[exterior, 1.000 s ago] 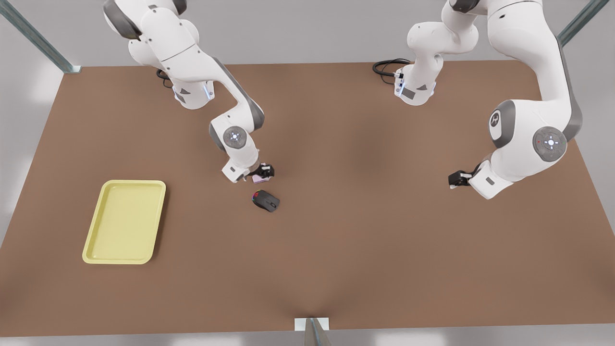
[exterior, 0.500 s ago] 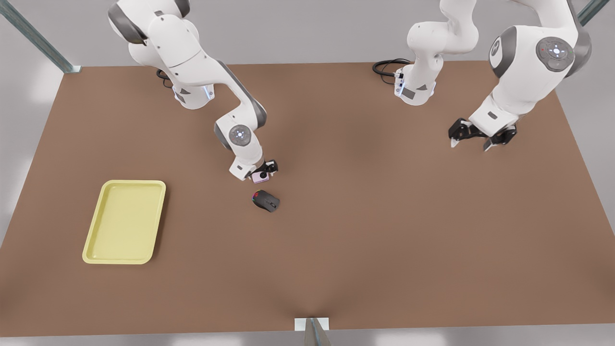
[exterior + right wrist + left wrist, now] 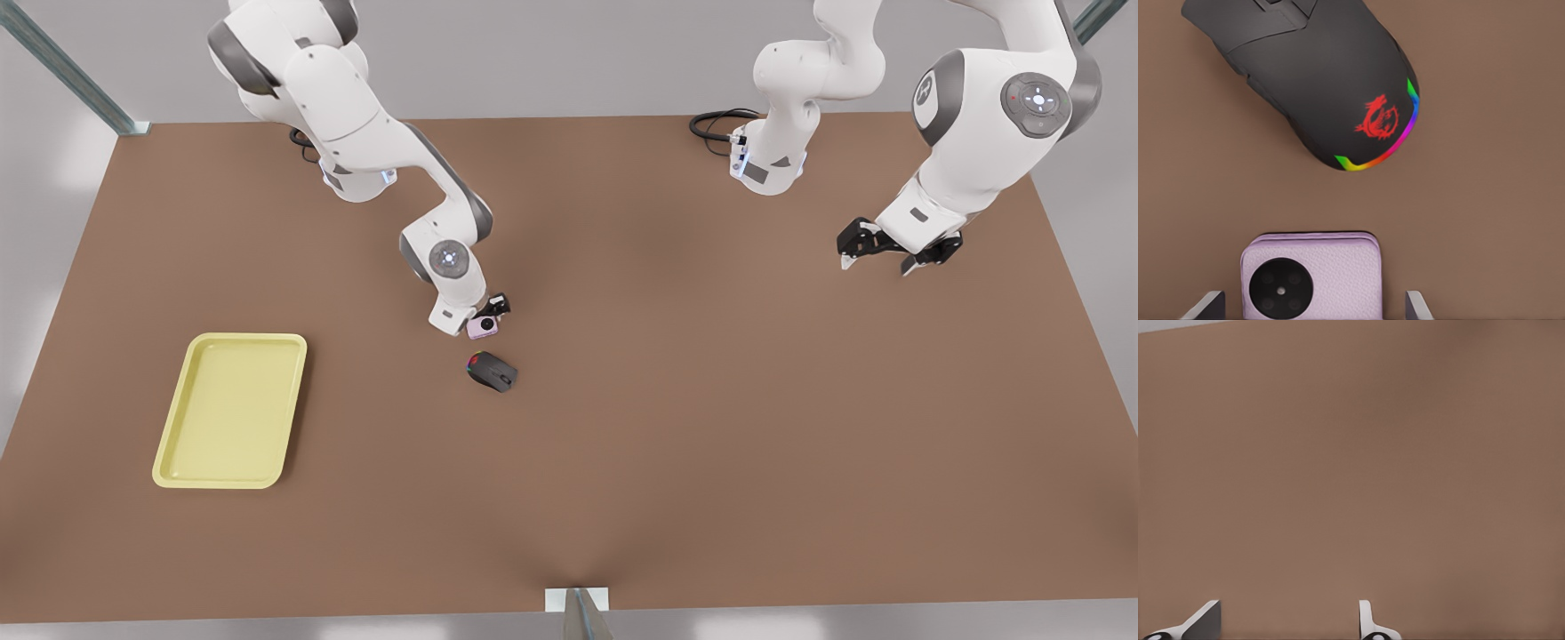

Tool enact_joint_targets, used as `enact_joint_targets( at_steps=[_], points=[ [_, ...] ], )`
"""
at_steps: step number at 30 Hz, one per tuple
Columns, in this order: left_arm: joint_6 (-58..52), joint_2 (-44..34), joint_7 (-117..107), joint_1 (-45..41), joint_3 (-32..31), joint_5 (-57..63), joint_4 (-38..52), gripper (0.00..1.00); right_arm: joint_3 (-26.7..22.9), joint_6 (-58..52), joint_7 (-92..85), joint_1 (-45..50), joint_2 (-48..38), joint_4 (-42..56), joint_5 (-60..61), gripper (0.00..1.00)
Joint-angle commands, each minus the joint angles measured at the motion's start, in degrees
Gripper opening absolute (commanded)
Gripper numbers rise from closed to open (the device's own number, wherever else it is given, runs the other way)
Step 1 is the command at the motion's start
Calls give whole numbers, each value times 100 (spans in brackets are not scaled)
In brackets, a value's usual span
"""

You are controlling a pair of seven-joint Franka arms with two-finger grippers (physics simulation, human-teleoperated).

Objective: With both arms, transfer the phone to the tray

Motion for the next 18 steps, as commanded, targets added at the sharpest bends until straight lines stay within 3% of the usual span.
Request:
enact_joint_targets(
  at_steps=[1, 4, 6, 12, 14, 18],
  points=[
    [-49, 1, -25, -1, -7, 5, -6, 100, -5, 24, -430, -20, 23, 2, -38, 100],
    [-49, 1, -25, -1, -7, 5, -6, 100, 4, 50, -430, -20, 93, 20, -47, 98],
    [-111, -17, -17, -1, -33, 5, -6, 100, -5, 50, -421, -20, 93, 28, -56, 89],
    [-119, -34, -34, -1, -42, 5, 3, 100, -5, 182, -430, -20, 128, 11, -56, 89],
    [-120, -26, -34, -1, -42, 5, 3, 100, -5, 182, -438, -29, 102, 28, -65, 72],
    [-111, -26, -34, -1, -42, 5, 3, 100, -14, 138, -517, -38, -30, 90, -56, 67]
  ],
)
